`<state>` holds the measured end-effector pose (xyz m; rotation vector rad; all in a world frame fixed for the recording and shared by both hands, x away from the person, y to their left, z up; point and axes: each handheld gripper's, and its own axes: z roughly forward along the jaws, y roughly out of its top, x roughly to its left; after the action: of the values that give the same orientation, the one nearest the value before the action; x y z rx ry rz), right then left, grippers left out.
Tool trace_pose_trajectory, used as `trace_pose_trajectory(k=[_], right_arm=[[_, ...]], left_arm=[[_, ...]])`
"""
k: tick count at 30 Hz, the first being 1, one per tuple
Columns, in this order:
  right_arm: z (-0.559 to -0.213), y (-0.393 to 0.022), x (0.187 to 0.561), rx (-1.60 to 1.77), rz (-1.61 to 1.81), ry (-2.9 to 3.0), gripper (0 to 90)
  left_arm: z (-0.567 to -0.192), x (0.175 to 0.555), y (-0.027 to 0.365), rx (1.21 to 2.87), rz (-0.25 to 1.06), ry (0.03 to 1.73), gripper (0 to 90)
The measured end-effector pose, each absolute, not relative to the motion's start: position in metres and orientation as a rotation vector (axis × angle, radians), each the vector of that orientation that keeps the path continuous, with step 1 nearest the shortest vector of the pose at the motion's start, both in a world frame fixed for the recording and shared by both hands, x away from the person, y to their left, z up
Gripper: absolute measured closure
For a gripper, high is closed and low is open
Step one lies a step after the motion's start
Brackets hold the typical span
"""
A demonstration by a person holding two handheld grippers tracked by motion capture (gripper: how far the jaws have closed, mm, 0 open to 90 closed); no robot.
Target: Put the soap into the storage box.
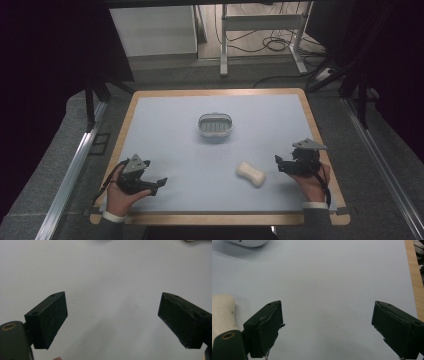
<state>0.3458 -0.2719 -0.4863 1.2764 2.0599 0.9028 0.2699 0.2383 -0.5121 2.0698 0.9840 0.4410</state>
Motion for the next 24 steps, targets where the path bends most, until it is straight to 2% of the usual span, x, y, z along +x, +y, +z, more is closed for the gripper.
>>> trace_pose_trajectory(k=[5,11,24], right_arm=[[-0.486,-0.275,0.342,1.274,0.936,2.075,13.6],[-0.483,-0.269,0.339,1.246,0.96,2.117,14.0],[-0.464,-0.257,0.344,1.172,0.835,2.313,18.3]], left_arm=[[-0.512,0.27,0.238,2.067,0.438,0.98,9.4],[-0.514,0.269,0.236,2.065,0.417,0.971,9.4],[-0.513,0.269,0.237,2.061,0.423,0.973,9.4]])
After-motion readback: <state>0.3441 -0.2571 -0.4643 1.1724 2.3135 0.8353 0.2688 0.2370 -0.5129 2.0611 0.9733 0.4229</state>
